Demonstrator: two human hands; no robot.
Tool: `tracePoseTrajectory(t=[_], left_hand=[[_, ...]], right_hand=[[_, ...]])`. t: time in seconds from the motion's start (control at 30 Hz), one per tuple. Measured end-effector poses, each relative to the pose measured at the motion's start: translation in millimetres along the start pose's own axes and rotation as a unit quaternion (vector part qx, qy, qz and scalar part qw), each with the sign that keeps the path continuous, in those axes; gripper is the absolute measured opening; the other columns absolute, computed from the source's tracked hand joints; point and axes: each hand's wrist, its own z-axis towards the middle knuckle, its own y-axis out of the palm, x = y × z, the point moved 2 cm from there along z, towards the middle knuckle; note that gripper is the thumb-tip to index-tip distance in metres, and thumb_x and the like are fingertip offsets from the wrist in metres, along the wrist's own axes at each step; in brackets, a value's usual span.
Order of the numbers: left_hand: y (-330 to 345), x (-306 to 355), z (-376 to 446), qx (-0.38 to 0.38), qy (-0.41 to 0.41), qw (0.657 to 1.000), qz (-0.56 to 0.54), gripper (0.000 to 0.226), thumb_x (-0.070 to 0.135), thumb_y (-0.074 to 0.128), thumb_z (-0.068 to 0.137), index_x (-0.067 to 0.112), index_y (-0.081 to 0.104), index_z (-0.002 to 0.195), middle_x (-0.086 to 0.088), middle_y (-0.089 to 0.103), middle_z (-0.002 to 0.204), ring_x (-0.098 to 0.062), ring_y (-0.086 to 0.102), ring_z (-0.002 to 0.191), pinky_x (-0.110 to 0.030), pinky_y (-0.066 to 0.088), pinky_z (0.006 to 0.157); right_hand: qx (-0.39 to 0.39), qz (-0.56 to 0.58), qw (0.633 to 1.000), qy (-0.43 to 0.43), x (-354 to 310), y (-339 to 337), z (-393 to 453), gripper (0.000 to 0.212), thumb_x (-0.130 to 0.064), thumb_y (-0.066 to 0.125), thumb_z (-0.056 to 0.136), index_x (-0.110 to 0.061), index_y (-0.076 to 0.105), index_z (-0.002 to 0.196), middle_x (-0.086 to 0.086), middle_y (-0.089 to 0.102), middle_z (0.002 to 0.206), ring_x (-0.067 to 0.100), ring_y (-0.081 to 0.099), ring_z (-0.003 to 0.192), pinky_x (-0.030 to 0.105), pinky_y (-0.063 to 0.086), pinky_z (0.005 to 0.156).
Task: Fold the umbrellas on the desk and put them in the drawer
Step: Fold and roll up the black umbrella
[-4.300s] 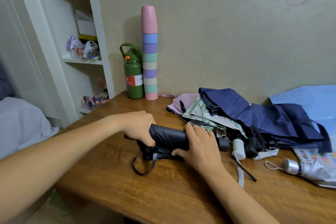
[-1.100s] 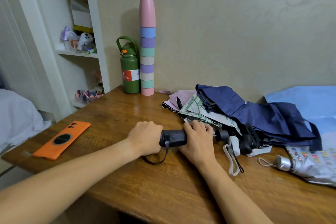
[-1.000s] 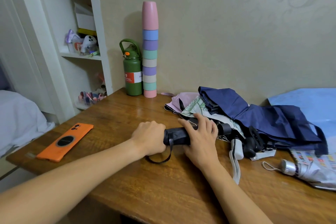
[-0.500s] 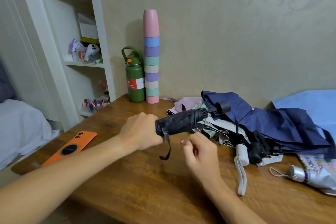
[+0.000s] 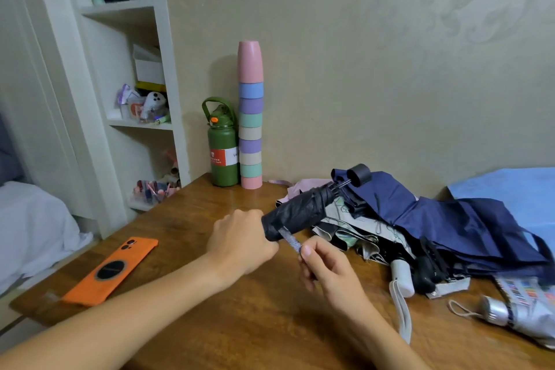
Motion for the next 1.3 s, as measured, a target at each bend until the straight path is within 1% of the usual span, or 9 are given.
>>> tracePoseTrajectory(t=[0.37, 0.5, 0.67, 0.77, 0.93, 1.03, 1.13, 1.2, 1.3], left_hand=[[16.2, -12.0, -7.5, -0.069, -0.096, 0.983, -0.138, 0.032, 0.051, 0.07, 0.066, 0.021, 0.063, 0.074, 0.007, 0.066, 0.07, -0.019, 0.062, 0.067, -0.028, 0.044, 0.057], [24.8, -4.0, -21.8, -0.098, -0.055, 0.972, -0.207, 0.033, 0.045, 0.069, 0.06, 0.014, 0.058, 0.065, 0.005, 0.054, 0.054, -0.018, 0.044, 0.054, -0.028, 0.03, 0.049], [22.9, -5.6, -25.9, -0.119, 0.066, 0.964, -0.228, 0.053, 0.073, 0.075, 0.068, 0.021, 0.071, 0.075, 0.005, 0.07, 0.068, -0.01, 0.063, 0.067, -0.029, 0.046, 0.06], [19.9, -8.9, -28.6, -0.083, 0.083, 0.967, -0.228, 0.061, 0.078, 0.069, 0.075, 0.019, 0.061, 0.062, 0.006, 0.066, 0.06, -0.009, 0.06, 0.059, -0.032, 0.041, 0.056], [15.8, -14.5, -30.5, -0.045, 0.093, 0.986, -0.128, 0.057, 0.081, 0.062, 0.071, 0.024, 0.062, 0.068, 0.009, 0.064, 0.062, -0.009, 0.06, 0.065, -0.034, 0.047, 0.059], [12.5, -20.9, -29.2, -0.008, 0.128, 0.991, -0.049, 0.056, 0.082, 0.056, 0.074, 0.027, 0.059, 0.073, 0.011, 0.061, 0.063, -0.01, 0.059, 0.064, -0.026, 0.043, 0.058], [9.4, -28.0, -23.1, 0.057, 0.146, 0.987, 0.033, 0.05, 0.079, 0.053, 0.082, 0.031, 0.063, 0.091, 0.015, 0.066, 0.075, -0.009, 0.063, 0.07, -0.023, 0.046, 0.06], [7.3, -37.6, -15.3, 0.109, 0.149, 0.978, 0.095, 0.048, 0.076, 0.056, 0.085, 0.03, 0.062, 0.096, 0.012, 0.069, 0.08, -0.012, 0.066, 0.073, -0.025, 0.046, 0.059], [9.0, -55.0, -3.8, 0.159, 0.213, 0.948, 0.173, 0.049, 0.066, 0.077, 0.074, 0.022, 0.064, 0.086, 0.004, 0.069, 0.069, -0.02, 0.066, 0.06, -0.029, 0.048, 0.054]], right_hand=[[0.035, -0.155, 0.987, -0.005, 24.2, -1.8, 7.5, 0.027, -0.044, 0.059, 0.099, -0.021, 0.057, 0.083, -0.012, 0.05, 0.066, 0.01, 0.043, 0.063, 0.035, 0.037, 0.063], [0.045, -0.186, 0.982, -0.002, 26.5, -5.6, 5.5, 0.023, -0.029, 0.062, 0.102, -0.025, 0.059, 0.08, -0.018, 0.057, 0.069, 0.002, 0.046, 0.066, 0.027, 0.037, 0.066], [0.032, -0.212, 0.976, -0.036, 23.6, -4.5, 1.8, 0.013, -0.02, 0.061, 0.102, -0.03, 0.068, 0.1, -0.021, 0.072, 0.096, 0.004, 0.067, 0.092, 0.026, 0.051, 0.081], [0.034, -0.237, 0.969, -0.055, 19.0, -0.1, 0.5, 0.027, -0.013, 0.059, 0.102, -0.039, 0.062, 0.099, -0.033, 0.067, 0.093, 0.0, 0.065, 0.09, 0.018, 0.048, 0.078], [0.03, -0.293, 0.954, -0.06, 22.7, -1.1, 1.4, 0.04, -0.006, 0.062, 0.097, -0.046, 0.06, 0.092, -0.04, 0.065, 0.091, -0.012, 0.061, 0.091, 0.006, 0.042, 0.077], [0.047, -0.283, 0.957, -0.048, 24.9, -5.0, 4.0, 0.021, -0.014, 0.068, 0.094, -0.034, 0.072, 0.1, -0.027, 0.069, 0.102, -0.009, 0.061, 0.102, 0.011, 0.044, 0.085], [0.074, -0.306, 0.949, -0.035, 28.9, -8.0, 4.6, 0.023, -0.018, 0.068, 0.093, -0.036, 0.058, 0.104, -0.017, 0.059, 0.109, -0.003, 0.057, 0.108, 0.02, 0.046, 0.094], [0.036, -0.341, 0.939, -0.028, 29.6, -4.7, 2.7, 0.025, -0.018, 0.064, 0.093, -0.03, 0.063, 0.115, -0.014, 0.057, 0.115, 0.001, 0.058, 0.108, 0.027, 0.05, 0.095], [-0.003, -0.364, 0.924, -0.113, 12.8, 2.1, -2.0, 0.033, -0.004, 0.059, 0.09, -0.024, 0.07, 0.113, -0.015, 0.063, 0.11, 0.0, 0.06, 0.097, 0.014, 0.045, 0.083]])
